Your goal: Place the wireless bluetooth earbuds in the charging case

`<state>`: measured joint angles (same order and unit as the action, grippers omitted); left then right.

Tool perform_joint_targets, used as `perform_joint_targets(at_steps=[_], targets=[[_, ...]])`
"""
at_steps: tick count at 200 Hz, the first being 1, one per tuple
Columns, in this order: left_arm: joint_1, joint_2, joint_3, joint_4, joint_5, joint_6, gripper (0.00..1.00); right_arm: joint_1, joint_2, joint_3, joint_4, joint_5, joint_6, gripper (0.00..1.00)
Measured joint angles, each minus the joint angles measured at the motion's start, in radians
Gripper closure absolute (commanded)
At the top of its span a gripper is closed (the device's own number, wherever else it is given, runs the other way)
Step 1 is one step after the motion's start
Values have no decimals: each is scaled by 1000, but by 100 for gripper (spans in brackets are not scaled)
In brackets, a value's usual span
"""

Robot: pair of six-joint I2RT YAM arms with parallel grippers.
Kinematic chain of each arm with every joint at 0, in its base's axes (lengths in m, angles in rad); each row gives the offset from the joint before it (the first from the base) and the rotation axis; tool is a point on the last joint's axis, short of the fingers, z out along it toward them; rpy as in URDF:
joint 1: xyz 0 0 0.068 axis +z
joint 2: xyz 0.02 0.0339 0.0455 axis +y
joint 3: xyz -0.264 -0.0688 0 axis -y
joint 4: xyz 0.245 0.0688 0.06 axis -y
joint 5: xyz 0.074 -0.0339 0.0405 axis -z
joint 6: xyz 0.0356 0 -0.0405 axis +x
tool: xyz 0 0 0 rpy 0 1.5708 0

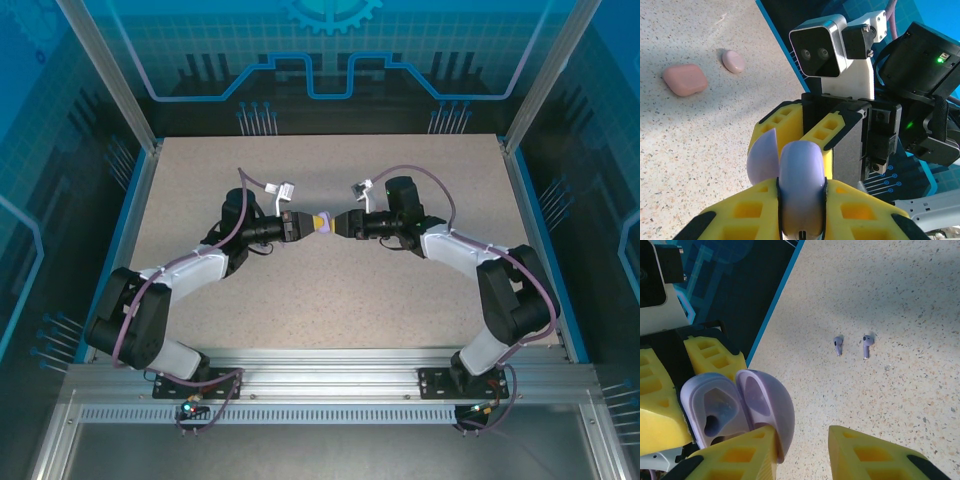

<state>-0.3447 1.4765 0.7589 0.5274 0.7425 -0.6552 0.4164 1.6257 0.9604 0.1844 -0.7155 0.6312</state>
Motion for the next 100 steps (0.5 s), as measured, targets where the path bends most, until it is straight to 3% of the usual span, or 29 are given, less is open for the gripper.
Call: perform_joint_targets(at_steps=[33,66,85,100], targets=[[-1,0,5,1,-2,0,100,0,13,23,-5,-2,3,72],[-1,0,5,1,-17,0,100,0,31,56,-14,-20,13,85],[-1,0,6,2,-23,0,100,2,34,66,-21,-24,18,100],[-1,1,7,2,-24,0,100,2,34,67,-29,-23,14,100]])
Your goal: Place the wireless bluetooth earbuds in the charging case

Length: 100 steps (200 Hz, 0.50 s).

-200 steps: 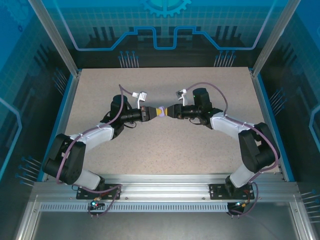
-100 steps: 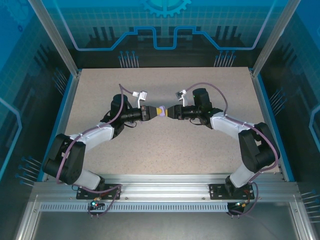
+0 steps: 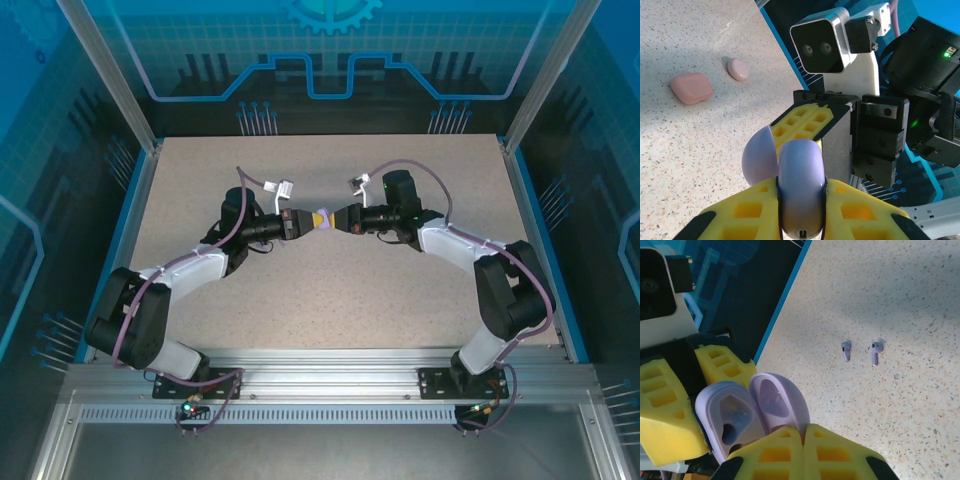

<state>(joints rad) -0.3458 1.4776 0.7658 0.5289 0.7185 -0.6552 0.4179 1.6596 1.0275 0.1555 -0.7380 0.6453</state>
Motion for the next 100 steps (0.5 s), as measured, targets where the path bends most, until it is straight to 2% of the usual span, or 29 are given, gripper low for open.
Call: perform_joint_targets(at_steps=[13,29,40,54,78,100], targets=[[0,3,0,0,0,0,100,0,0,0,-7,2,0,100],[0,6,0,-1,0,0,69,0,0,2,-17,5,-3,100],[-2,8,0,-3,-5,2,57,0,-1,3,-25,8,-10,100],[-9,8,1,-12,-6,8,36,1,-1,10,-50,36,-20,100],[-12,8,20,-62,-19,19,16,-2,-8,21,-115,81,-51,100],[-5,-2,63,-143,-29,62,7,-10,-16,39,-184,98,-106,100]])
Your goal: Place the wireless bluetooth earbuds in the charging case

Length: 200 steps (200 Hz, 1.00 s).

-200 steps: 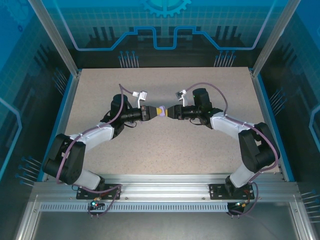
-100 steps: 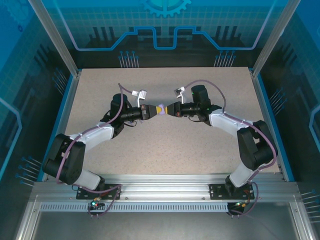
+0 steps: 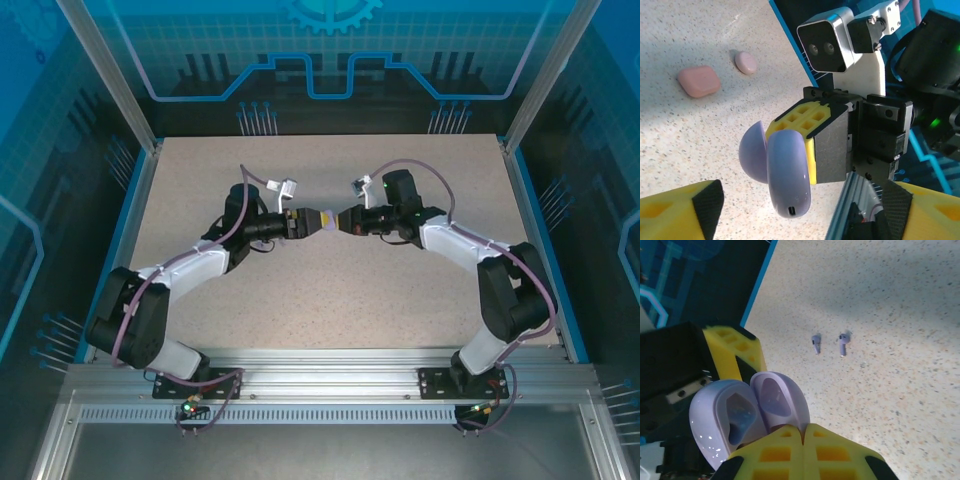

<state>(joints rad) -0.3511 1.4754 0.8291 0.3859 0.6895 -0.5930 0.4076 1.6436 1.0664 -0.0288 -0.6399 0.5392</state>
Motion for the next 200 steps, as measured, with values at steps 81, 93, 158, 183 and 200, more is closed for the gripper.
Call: perform_joint_targets(at_steps=[81,93,158,183,200], targets=[[34,-4,324,-515,89,338,1,-29,-2,159,-333,106,-415,100],[34,35,390,-611,122,401,1,-29,-2,167,-364,120,-472,100],[34,300,649,-1069,221,684,20,-27,-2,173,-452,162,-627,100],[29,360,705,-1158,244,735,27,-16,-2,182,-463,162,-642,100],[19,391,741,-1204,252,765,31,-6,-2,198,-470,161,-649,100]])
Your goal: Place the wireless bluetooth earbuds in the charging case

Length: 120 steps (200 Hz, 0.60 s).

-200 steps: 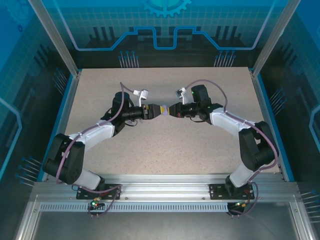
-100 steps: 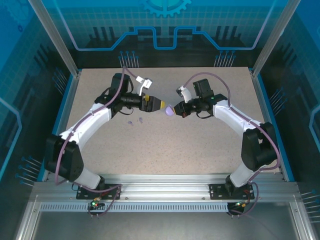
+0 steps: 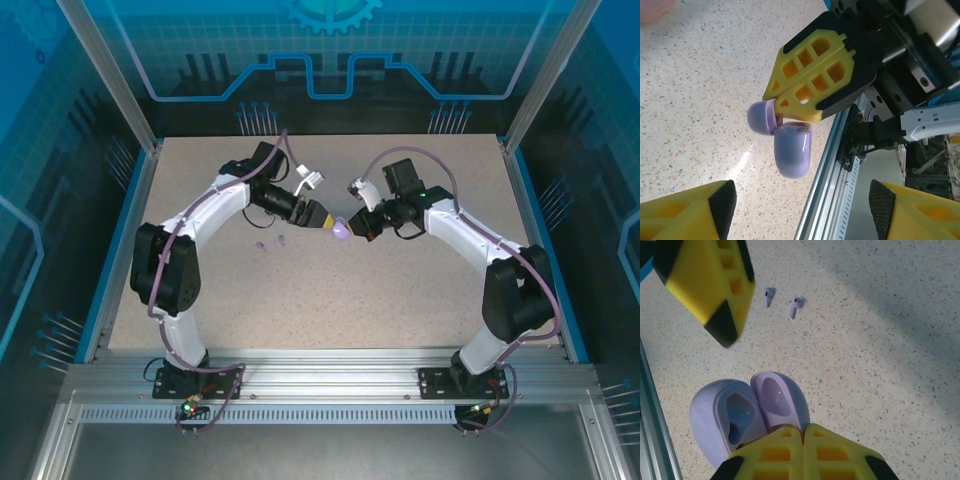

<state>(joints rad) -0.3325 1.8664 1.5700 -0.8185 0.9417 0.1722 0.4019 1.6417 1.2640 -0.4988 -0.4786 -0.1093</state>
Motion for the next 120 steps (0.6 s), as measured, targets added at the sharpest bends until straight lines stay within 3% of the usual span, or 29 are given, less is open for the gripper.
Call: perform_joint_targets(at_steps=[120], targets=[[-39,68,45,-49,43,39,58,28,3,39,-6,-5,-4,100]])
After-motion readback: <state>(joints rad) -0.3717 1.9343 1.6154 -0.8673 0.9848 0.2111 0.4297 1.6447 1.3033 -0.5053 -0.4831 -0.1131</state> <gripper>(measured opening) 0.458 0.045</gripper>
